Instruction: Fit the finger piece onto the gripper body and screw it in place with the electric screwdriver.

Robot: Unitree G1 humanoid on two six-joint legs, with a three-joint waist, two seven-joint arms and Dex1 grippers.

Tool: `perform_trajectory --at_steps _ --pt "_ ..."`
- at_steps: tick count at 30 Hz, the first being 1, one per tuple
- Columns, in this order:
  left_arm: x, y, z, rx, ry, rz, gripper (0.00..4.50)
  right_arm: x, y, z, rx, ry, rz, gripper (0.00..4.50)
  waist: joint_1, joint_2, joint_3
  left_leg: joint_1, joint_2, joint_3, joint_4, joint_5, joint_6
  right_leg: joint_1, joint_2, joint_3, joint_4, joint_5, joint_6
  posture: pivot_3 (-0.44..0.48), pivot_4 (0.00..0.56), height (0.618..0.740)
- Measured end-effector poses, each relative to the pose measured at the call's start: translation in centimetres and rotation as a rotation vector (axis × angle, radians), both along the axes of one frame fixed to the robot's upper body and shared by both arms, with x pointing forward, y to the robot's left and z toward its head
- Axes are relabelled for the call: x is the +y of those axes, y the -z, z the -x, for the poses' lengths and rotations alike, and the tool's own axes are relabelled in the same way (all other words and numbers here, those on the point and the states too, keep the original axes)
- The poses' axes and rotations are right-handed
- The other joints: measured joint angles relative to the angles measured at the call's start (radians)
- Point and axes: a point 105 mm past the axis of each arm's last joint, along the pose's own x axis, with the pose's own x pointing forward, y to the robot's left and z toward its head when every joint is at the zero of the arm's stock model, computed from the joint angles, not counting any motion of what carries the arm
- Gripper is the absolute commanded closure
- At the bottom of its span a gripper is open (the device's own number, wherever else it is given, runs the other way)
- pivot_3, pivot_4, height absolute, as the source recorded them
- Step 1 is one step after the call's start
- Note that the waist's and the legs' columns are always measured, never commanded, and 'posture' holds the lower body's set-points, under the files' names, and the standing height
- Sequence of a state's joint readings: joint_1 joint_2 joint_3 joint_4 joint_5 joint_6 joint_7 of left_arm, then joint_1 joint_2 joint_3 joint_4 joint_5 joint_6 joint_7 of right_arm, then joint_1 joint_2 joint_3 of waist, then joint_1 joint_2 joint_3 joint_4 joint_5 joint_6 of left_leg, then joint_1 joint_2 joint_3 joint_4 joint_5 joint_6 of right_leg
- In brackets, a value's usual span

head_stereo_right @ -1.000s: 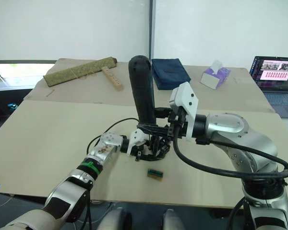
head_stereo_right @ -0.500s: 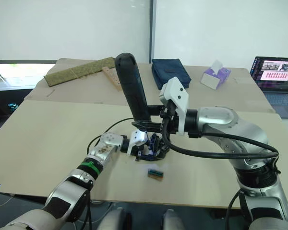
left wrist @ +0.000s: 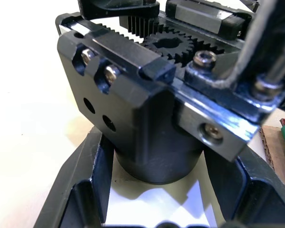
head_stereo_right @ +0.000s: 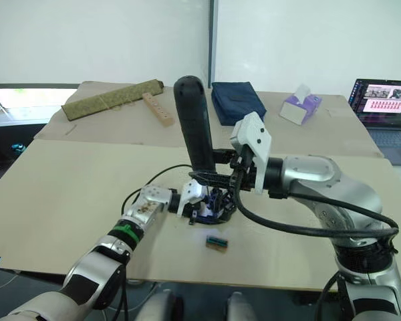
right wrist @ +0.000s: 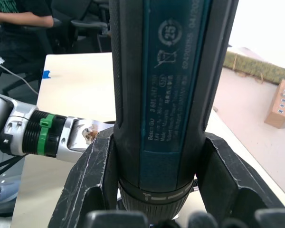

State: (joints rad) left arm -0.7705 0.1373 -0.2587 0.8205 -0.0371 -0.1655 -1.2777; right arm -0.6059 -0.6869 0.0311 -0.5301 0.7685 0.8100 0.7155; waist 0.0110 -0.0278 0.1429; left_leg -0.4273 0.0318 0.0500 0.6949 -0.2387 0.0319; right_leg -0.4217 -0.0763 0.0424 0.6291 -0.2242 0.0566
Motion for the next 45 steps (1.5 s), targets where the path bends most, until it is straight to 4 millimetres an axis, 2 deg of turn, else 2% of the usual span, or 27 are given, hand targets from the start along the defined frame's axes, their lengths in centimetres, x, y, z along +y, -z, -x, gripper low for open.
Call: perform_trajectory --at_steps 2,7,9,12,14,16,17,19,22,26,29,31,33,35,38,40,44,45 --pt "0.0 -0.2 -0.1 -0.005 0.000 0.002 2.23 0.0 -0.5 0.1 0.004 -0.007 -0.033 2.59 -0.001 0.000 0.001 -0.003 0.000 0.000 0.000 0.000 0.000 -0.003 0.000 0.000 0.000 0.000 0.000 0.000 0.150 0.738" --pt "-0.1 -0.3 -0.1 -0.008 0.003 0.007 2.23 -0.1 -4.6 2.6 -0.132 -0.090 -0.094 2.59 0.001 0.002 0.003 -0.005 0.000 -0.002 -0.001 -0.001 0.002 -0.004 0.000 -0.002 0.000 0.000 0.000 0.000 0.150 0.738" --pt "-0.2 -0.3 -0.1 -0.008 0.004 0.008 2.23 0.2 -4.8 3.3 -0.130 -0.121 -0.108 2.59 0.000 0.002 0.003 -0.005 0.000 -0.002 -0.001 -0.001 0.002 -0.004 0.000 -0.002 -0.001 0.000 0.000 0.000 0.150 0.738" --pt "-0.1 -0.2 -0.1 -0.007 -0.002 0.007 2.23 0.2 -4.4 3.3 -0.093 -0.105 -0.118 2.59 -0.001 0.001 0.003 -0.005 0.000 -0.001 0.000 -0.001 0.002 -0.004 0.000 -0.001 0.000 0.001 0.000 0.000 0.150 0.738" --pt "0.2 -0.1 -0.2 -0.007 -0.013 0.005 1.14 -0.1 -4.2 3.2 -0.064 -0.086 -0.126 2.59 -0.001 0.001 0.003 -0.005 0.000 -0.001 0.000 -0.001 0.002 -0.003 0.000 -0.001 0.000 0.001 0.000 0.000 0.150 0.738" --pt "0.6 -0.5 -0.2 -0.025 -0.016 0.015 0.26 -1.1 -4.4 3.5 -0.014 -0.063 -0.145 2.59 0.000 0.001 0.004 -0.005 0.002 -0.002 0.000 -0.001 0.002 -0.003 -0.001 -0.001 -0.001 0.001 0.000 0.000 0.150 0.738" --pt "1.2 -0.7 -0.3 -0.036 -0.027 0.019 0.00 -1.6 -4.5 3.7 0.014 -0.052 -0.157 2.59 -0.001 0.001 0.004 -0.004 0.002 -0.001 0.000 -0.001 0.002 -0.003 -0.001 -0.001 -0.001 0.001 0.000 0.000 0.150 0.738" --pt "2.8 -1.3 -0.4 -0.058 -0.050 0.021 0.00 -2.8 -4.6 4.2 0.074 -0.024 -0.173 2.59 -0.003 0.001 0.004 -0.004 0.002 -0.002 -0.001 -0.001 0.002 -0.003 -0.001 -0.001 -0.001 0.001 0.000 0.000 0.150 0.738" --pt "6.2 -2.0 0.6 -0.069 -0.075 0.016 0.00 -4.9 -3.8 4.6 0.200 0.059 -0.164 2.59 -0.011 0.001 0.004 -0.003 0.004 -0.002 -0.004 -0.001 0.002 -0.003 -0.002 0.000 -0.001 0.000 -0.001 0.000 0.150 0.738" --pt "9.9 -4.5 2.4 -0.064 -0.082 -0.005 0.00 -8.7 -1.1 4.0 0.453 0.259 -0.156 2.59 -0.012 0.001 0.004 -0.002 0.005 -0.002 -0.003 -0.001 0.002 -0.001 -0.003 0.000 -0.001 -0.001 -0.003 0.000 0.150 0.738" --pt "11.3 -7.3 3.4 -0.065 -0.086 0.003 0.00 -12.1 2.6 3.8 0.680 0.435 -0.103 2.59 -0.005 0.001 0.004 -0.001 0.005 0.000 -0.001 -0.001 0.002 0.001 -0.003 0.001 -0.002 -0.003 -0.008 0.000 0.150 0.738" --pt "11.9 -8.7 3.8 -0.065 -0.092 0.008 0.00 -14.1 4.9 3.5 0.799 0.543 -0.079 2.59 -0.005 0.001 0.004 0.000 0.004 0.003 -0.001 -0.001 0.002 0.001 -0.003 0.003 -0.003 -0.004 -0.008 0.000 0.150 0.738" --pt "11.8 -9.3 4.0 -0.059 -0.089 0.016 0.00 -15.3 6.2 3.1 0.861 0.606 -0.080 2.59 -0.006 0.002 0.004 0.001 0.003 0.005 -0.002 -0.001 0.002 0.001 -0.003 0.005 -0.003 -0.003 -0.006 0.000 0.150 0.738" --pt "11.6 -9.6 3.9 -0.069 -0.094 0.017 0.00 -17.0 8.1 2.0 0.886 0.708 -0.030 2.59 -0.011 0.001 0.004 0.002 0.002 0.006 -0.002 -0.001 0.002 0.001 0.000 0.005 -0.003 -0.002 -0.003 0.000 0.150 0.738" --pt "11.5 -10.2 3.4 -0.099 -0.117 0.026 0.00 -20.0 11.9 0.2 0.963 0.883 0.018 2.59 -0.015 0.001 0.004 0.001 0.002 0.008 -0.003 -0.001 0.002 -0.001 0.001 0.005 -0.003 -0.001 -0.002 0.000 0.150 0.738" --pt "11.4 -10.3 3.3 -0.104 -0.126 0.029 0.00 -20.1 13.1 -0.5 0.986 0.893 0.018 2.59 -0.018 0.003 0.005 0.001 0.002 0.008 -0.004 -0.001 0.002 -0.001 0.001 0.006 -0.003 -0.001 -0.001 0.000 0.150 0.738" --pt "11.2 -10.3 3.0 -0.109 -0.144 0.040 0.00 -20.7 14.0 -1.4 0.990 0.935 0.014 2.59 -0.016 0.003 0.005 0.000 0.002 0.009 -0.004 -0.001 0.002 -0.001 0.001 0.005 -0.003 -0.001 0.000 0.000 0.150 0.738" --pt "11.2 -10.3 3.0 -0.112 -0.150 0.042 0.00 -21.0 14.4 -1.5 0.983 0.957 0.024 2.09 -0.013 0.003 0.005 0.001 0.001 0.009 -0.003 -0.001 0.002 0.000 0.001 0.005 -0.003 -0.001 0.000 0.000 0.150 0.738"
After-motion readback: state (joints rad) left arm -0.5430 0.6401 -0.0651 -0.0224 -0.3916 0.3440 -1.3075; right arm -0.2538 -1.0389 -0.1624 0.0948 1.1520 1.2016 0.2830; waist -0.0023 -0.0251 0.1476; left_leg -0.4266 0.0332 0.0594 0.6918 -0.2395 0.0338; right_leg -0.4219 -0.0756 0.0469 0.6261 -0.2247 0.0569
